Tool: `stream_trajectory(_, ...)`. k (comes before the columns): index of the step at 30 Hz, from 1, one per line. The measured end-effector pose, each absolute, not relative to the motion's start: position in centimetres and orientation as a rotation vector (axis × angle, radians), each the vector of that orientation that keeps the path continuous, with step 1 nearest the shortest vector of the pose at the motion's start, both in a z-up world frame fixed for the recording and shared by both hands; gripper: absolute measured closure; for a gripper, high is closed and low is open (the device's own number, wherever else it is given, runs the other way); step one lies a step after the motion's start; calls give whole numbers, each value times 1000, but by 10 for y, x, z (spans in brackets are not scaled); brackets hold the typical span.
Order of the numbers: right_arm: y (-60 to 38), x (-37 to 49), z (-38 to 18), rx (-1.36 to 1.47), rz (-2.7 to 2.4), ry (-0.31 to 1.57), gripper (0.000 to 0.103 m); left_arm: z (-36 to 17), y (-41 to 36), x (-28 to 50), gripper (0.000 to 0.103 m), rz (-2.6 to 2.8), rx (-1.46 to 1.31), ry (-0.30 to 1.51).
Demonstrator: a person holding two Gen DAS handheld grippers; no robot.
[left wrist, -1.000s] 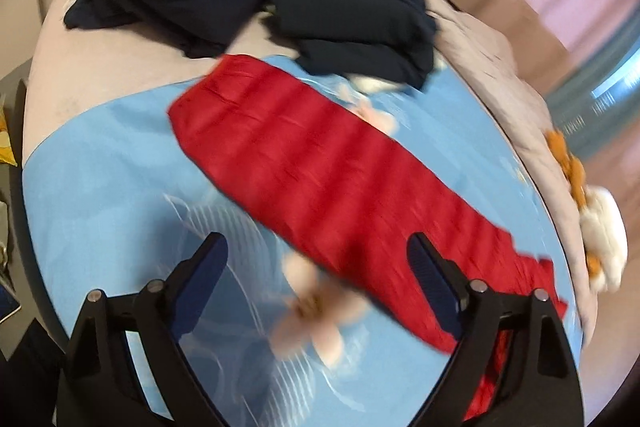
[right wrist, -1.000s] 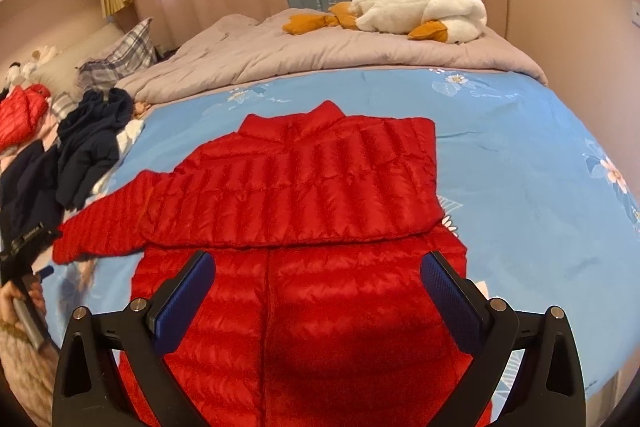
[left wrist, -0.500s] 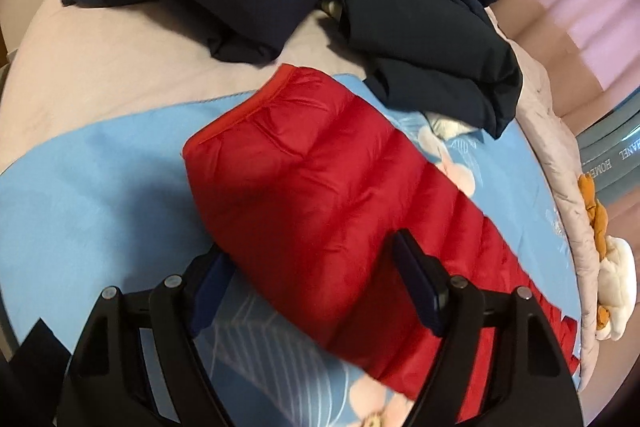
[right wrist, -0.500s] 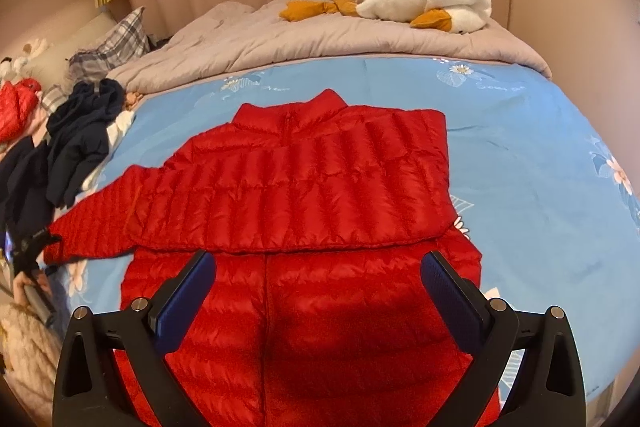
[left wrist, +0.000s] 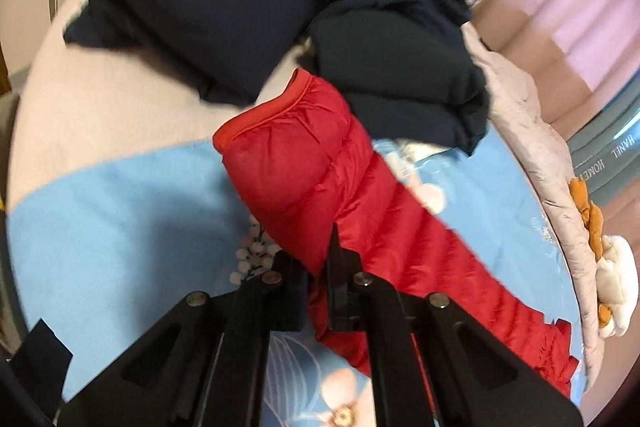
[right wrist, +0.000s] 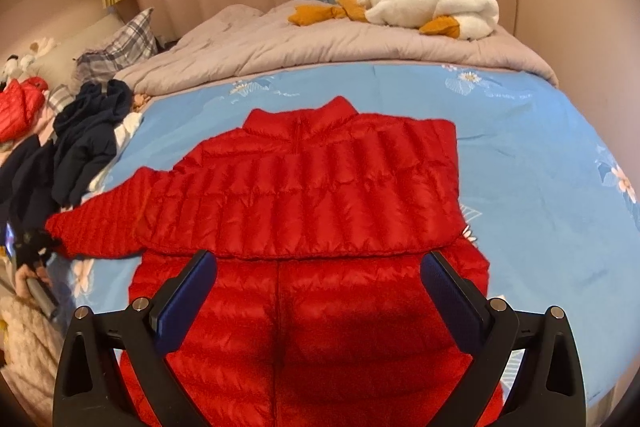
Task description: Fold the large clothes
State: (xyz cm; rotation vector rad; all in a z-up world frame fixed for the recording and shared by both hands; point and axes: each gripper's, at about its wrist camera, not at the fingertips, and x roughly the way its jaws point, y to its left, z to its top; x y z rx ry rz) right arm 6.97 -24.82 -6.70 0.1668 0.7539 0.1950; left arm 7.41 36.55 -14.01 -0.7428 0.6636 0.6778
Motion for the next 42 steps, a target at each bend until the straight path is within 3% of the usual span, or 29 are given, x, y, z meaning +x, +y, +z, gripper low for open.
stream_trajectory(17,-270,49,-57,238,210,693,1,-45,281,71,98,546,-528,567)
stream_trajectory(42,-301,30,-57,320,165,650,1,6,152,99,98,230,-333,541)
